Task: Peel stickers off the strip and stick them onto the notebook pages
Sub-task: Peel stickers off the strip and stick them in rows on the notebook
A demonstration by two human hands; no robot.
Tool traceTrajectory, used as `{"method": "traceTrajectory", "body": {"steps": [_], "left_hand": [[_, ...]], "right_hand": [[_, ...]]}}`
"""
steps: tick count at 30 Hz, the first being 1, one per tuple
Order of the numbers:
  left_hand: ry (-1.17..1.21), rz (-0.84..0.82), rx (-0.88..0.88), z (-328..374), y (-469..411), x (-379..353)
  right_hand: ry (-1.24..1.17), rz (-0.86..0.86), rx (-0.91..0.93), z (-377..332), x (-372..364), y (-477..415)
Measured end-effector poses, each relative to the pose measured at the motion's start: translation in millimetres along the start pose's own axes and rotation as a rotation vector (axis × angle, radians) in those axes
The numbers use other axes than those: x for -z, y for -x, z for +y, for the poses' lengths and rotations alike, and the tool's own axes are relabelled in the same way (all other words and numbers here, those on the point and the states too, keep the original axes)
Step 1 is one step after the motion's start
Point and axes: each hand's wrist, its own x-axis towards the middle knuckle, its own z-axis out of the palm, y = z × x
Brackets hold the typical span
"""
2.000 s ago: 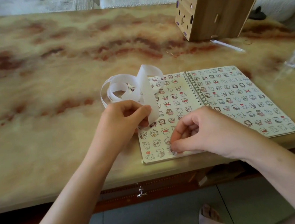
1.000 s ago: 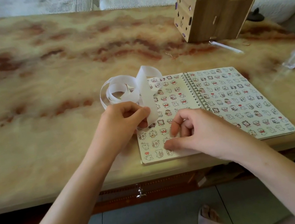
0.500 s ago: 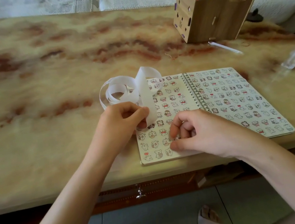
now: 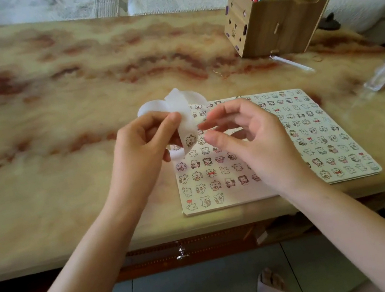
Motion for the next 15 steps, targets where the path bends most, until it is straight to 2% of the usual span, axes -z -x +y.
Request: {"method": "traceTrajectory", "body": {"steps": [12, 15], "left_hand": [[0.048, -0.069, 0.035, 4.8, 2.8, -2.6], [-0.04, -0.123, 0.039, 4.5, 4.0, -1.9]], "right_hand": [[0.039, 0.05, 0.093, 3.1, -5.0, -5.2], [0.066, 0.058, 0.11, 4.5, -3.3, -5.3]]}}
